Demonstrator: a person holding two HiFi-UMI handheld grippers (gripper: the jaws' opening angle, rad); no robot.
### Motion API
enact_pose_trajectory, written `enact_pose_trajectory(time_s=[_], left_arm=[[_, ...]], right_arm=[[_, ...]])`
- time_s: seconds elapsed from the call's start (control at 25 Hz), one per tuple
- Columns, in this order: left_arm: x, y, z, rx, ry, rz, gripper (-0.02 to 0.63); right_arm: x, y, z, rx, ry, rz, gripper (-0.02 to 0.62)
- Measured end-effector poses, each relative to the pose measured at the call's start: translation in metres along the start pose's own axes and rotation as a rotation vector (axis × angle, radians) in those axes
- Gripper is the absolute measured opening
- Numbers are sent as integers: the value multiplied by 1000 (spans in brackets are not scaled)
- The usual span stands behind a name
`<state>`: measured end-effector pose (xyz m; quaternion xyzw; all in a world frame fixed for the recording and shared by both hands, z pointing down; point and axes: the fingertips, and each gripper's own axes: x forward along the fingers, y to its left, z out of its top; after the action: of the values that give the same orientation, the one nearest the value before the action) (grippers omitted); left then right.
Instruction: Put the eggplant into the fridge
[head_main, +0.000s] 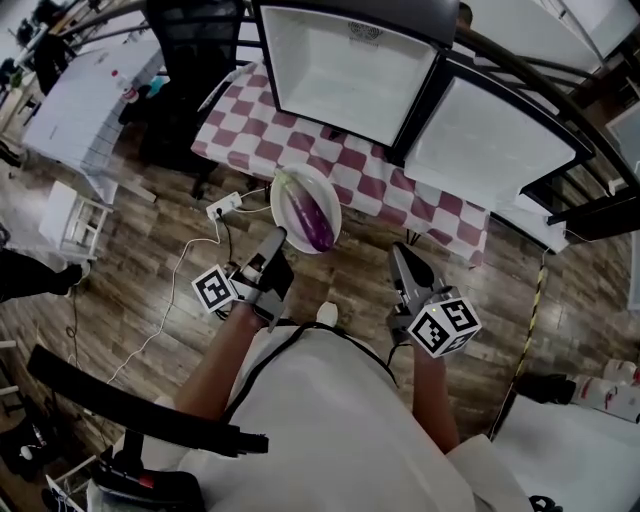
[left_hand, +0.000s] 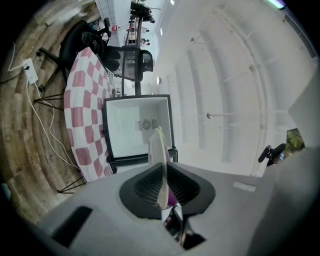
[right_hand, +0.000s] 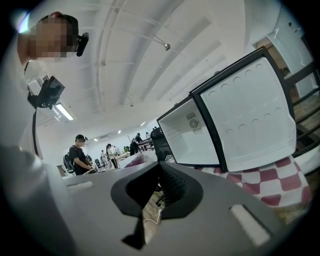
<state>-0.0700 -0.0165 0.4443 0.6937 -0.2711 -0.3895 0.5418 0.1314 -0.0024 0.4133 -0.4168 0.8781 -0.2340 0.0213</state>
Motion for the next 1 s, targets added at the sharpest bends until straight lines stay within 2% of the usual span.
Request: enact_pose_trajectory(time_s=[0.56, 1.0], left_arm=[[20, 1, -14, 21, -1, 15, 32], [36, 3, -14, -10, -5, -6, 31]], right_arm=[[-10, -28, -4, 26, 21, 12, 6], [-9, -37, 7, 16, 9, -2, 6]])
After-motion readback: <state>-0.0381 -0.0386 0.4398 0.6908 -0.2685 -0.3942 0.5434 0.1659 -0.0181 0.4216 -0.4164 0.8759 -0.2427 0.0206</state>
